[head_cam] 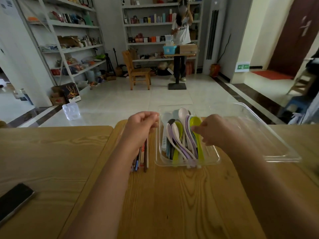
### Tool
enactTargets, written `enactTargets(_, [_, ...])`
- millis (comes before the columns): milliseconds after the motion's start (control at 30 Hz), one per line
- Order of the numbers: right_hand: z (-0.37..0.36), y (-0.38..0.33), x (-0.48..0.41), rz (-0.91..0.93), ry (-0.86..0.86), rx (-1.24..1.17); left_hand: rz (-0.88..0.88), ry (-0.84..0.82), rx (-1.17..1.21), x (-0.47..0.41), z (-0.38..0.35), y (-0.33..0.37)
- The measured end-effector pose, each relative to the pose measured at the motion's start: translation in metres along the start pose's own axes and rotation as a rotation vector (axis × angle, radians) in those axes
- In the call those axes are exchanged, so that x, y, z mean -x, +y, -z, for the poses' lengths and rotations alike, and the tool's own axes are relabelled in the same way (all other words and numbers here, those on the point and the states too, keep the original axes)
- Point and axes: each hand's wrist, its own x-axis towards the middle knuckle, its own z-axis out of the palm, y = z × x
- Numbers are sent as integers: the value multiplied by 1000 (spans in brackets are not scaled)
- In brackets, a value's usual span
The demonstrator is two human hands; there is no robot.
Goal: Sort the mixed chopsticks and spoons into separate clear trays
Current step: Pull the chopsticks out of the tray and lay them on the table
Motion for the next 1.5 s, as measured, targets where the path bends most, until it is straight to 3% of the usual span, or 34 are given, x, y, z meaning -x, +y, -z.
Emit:
enactTargets(100, [-20, -11, 9, 79, -43, 239, 53, -73, 168, 8, -24, 3])
enactTargets(233, [-54, -22, 0, 59, -127, 329, 210, -109, 375, 11, -39, -1])
enactTargets(400, [-89, -23, -6, -57, -61, 322, 326, -48, 451, 7, -41, -8])
enactTargets(600, [-91, -28, 6, 43, -8, 178, 370, -47, 619, -1, -37, -13])
enactTargets(900, [-91, -40, 12, 209, 37, 425, 343, -75, 616, -6, -34, -18])
enactTargets(1100, [-89, -39, 13, 247, 42, 388, 343, -97, 614, -5, -35, -19])
enactTargets(1300, [-95, -34, 7, 179, 38, 469, 340, -120, 646, -6, -35, -19])
enactTargets(1500, [-87, -23, -7, -13, -66, 192, 336, -138, 650, -5, -33, -21])
